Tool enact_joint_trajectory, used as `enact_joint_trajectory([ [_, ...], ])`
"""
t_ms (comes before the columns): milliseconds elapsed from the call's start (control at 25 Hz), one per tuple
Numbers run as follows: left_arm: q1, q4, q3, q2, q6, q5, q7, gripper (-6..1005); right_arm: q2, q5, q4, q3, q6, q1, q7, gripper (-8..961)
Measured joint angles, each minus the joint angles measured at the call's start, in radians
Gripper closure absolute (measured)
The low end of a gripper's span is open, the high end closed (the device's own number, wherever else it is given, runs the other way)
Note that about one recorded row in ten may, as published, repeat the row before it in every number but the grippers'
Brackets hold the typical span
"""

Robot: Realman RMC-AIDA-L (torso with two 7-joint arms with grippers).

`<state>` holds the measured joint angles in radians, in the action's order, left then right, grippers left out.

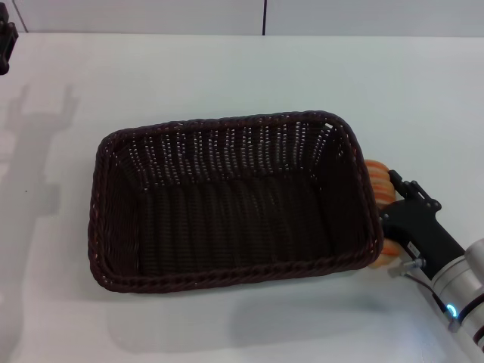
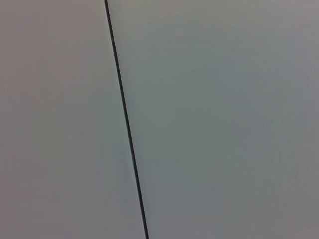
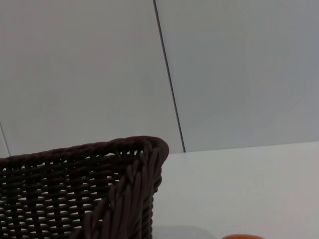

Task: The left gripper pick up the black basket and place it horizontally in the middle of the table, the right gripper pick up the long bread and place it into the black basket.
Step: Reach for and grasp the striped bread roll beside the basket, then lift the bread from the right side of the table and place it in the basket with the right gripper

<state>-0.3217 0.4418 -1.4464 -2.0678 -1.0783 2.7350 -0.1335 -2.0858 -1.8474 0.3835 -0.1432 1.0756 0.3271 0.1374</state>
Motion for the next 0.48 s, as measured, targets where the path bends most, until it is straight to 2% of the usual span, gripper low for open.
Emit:
enact_joint_trajectory([
  [280,-0.003,-0.001,0.0,0.001,0.0,0.0,-0.001,208,0.001,0.001,0.003,-0.018,0.056,-0.021,-0.005,285],
  [480,-0.005,-0.003,0.0,0.002,0.0,0.0,-0.001,208,0.002,0.002,0.008,-0.038,0.183,-0.063,-0.006,335],
])
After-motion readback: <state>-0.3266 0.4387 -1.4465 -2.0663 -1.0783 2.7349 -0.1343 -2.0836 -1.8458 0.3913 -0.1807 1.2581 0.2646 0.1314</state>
